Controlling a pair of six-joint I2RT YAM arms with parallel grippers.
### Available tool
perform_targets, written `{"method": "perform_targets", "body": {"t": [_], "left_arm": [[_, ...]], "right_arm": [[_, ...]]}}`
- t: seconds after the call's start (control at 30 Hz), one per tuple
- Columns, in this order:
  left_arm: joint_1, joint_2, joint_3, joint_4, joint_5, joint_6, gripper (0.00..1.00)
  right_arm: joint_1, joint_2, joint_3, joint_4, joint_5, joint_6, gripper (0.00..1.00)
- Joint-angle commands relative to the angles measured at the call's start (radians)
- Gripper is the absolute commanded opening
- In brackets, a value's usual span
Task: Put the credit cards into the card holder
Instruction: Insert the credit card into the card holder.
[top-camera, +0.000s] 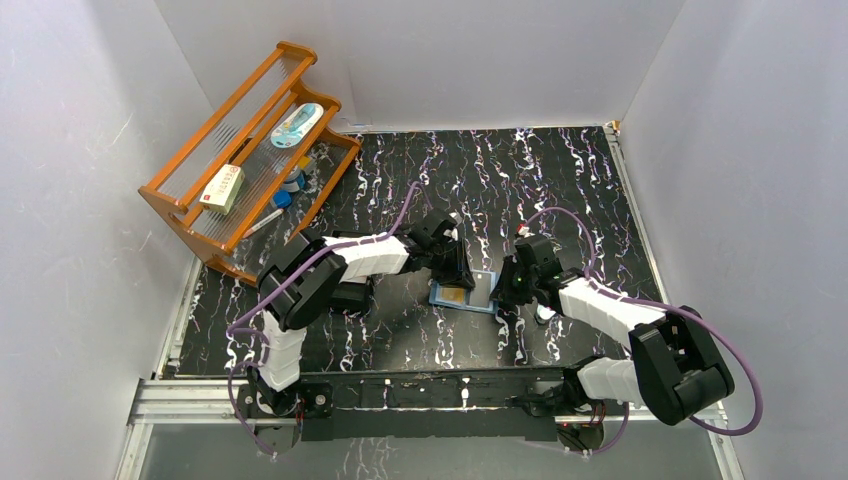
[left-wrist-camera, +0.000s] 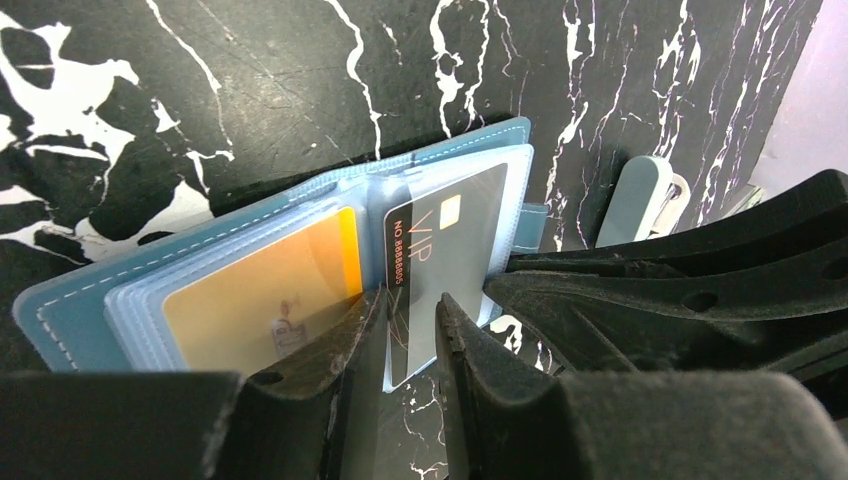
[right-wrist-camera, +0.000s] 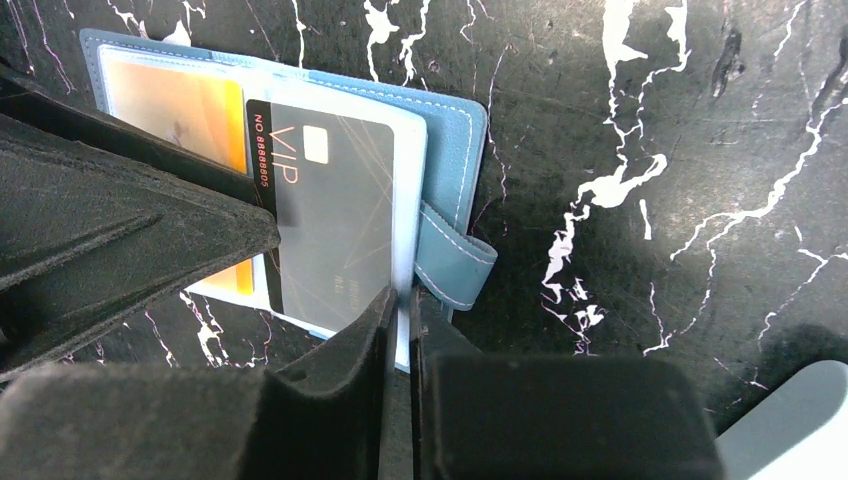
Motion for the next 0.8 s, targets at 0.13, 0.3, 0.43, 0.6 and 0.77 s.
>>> {"method": "perform_targets", "body": {"t": [0.13, 0.3, 0.43, 0.6, 0.77], "left_arm": [[-0.039, 0.010, 0.071, -0.010, 0.035, 0.057, 0.24], [-0.039, 0.006, 0.065, 0.003, 0.049, 0.067, 0.32], [-0.038, -0.037, 0.073, -0.080, -0.017, 0.076, 0.38], [-0.020, -0.101, 0.076, -0.205, -0.102, 0.101, 0.51], [0.024, -0.159, 0.059, -0.288, -0.158, 0.146, 0.64]], "right_arm": [[-0.003, 0.009, -0.005, 0.034, 0.010, -0.018, 0.17], [-0.003, -0.012, 0.012, 0.001, 0.021, -0.029, 0.21], [-0.004, -0.063, 0.036, -0.050, 0.032, -0.032, 0.22], [-0.003, -0.109, 0.041, -0.060, 0.023, -0.026, 0.22], [-0.003, -0.078, 0.034, -0.032, -0.013, -0.020, 0.22]]}}
